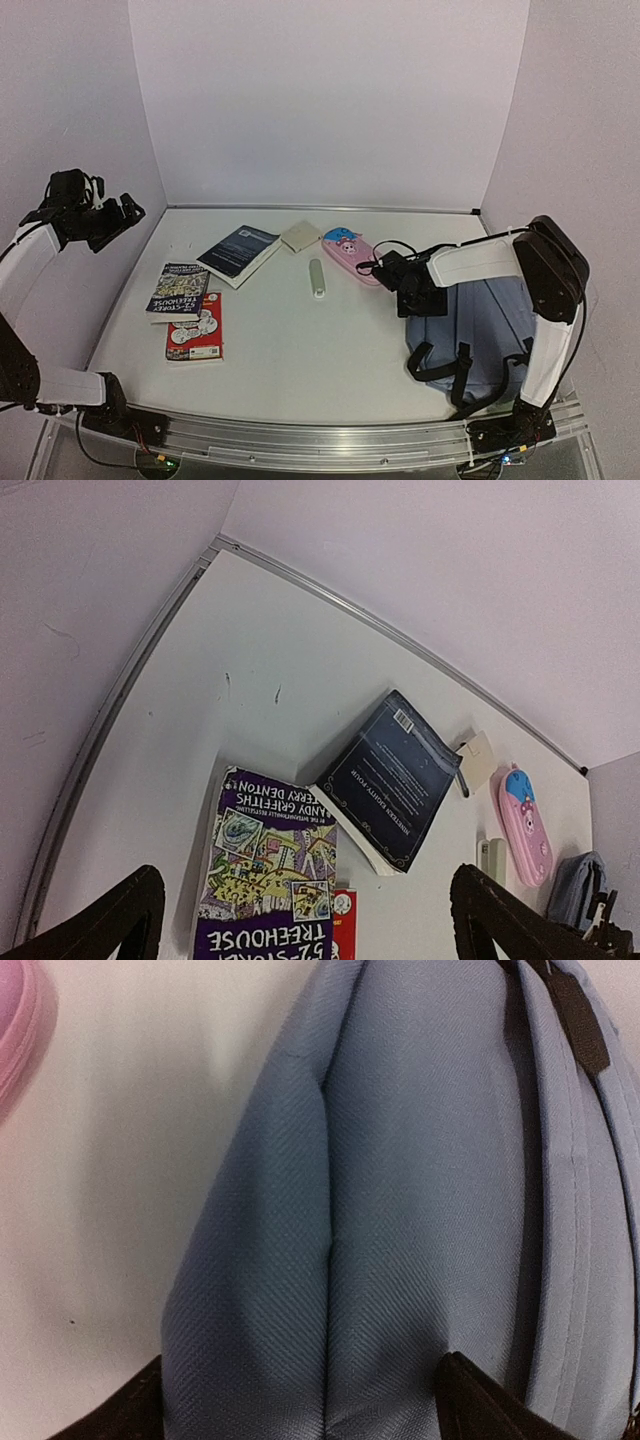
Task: Pack the student bag
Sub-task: Adjust the student bag at the center of the board.
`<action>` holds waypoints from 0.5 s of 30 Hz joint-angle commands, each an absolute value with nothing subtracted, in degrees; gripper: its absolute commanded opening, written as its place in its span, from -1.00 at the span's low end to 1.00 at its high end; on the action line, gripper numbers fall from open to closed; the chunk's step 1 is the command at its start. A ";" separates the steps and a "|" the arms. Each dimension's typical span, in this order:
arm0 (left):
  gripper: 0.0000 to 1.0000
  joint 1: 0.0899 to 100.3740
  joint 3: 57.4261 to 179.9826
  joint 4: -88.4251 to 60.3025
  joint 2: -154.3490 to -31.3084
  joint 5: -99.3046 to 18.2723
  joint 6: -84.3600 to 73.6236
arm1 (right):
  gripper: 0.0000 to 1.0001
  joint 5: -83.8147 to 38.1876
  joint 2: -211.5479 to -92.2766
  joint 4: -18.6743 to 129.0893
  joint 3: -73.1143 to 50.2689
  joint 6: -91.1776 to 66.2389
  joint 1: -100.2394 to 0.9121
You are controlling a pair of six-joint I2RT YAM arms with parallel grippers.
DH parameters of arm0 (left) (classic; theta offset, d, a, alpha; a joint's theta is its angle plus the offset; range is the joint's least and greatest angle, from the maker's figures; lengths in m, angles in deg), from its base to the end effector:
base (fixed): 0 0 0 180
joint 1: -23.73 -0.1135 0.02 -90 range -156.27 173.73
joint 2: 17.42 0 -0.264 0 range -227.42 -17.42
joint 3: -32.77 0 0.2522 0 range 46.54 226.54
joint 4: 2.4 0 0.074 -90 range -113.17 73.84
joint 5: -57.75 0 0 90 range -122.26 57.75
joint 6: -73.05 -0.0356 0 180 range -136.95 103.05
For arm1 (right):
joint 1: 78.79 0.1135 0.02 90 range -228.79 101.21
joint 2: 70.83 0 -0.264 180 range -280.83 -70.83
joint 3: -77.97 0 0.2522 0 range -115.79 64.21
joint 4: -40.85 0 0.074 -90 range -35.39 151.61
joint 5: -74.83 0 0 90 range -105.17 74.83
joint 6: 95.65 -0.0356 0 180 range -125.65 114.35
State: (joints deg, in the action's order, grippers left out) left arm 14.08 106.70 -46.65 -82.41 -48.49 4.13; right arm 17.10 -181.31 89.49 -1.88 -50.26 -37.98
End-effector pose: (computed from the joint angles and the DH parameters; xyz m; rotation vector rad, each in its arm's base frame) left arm 0.2440 0.0314 0.3294 -0.4233 2.1487 -0.4225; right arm 0.2764 0.2135 0.1300 0.1567 2.5953 -0.3869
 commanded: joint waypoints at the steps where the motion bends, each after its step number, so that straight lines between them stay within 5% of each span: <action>1: 0.99 14.08 106.92 -45.75 -83.16 -49.17 3.54 | 0.03 16.44 -181.91 86.81 -0.67 -51.68 -37.97; 6: 0.99 14.08 106.96 -45.90 -83.51 -48.93 3.57 | -0.98 13.12 -178.39 85.87 -1.87 -50.97 -37.94; 15: 1.00 14.11 107.37 -46.37 -84.28 -49.15 3.47 | -1.00 5.16 -159.10 83.34 -7.25 -47.64 -37.94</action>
State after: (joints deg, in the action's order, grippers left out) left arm 14.08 106.70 -46.70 -83.95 -48.62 4.07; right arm 10.09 -169.40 87.44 -2.27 -49.62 -38.26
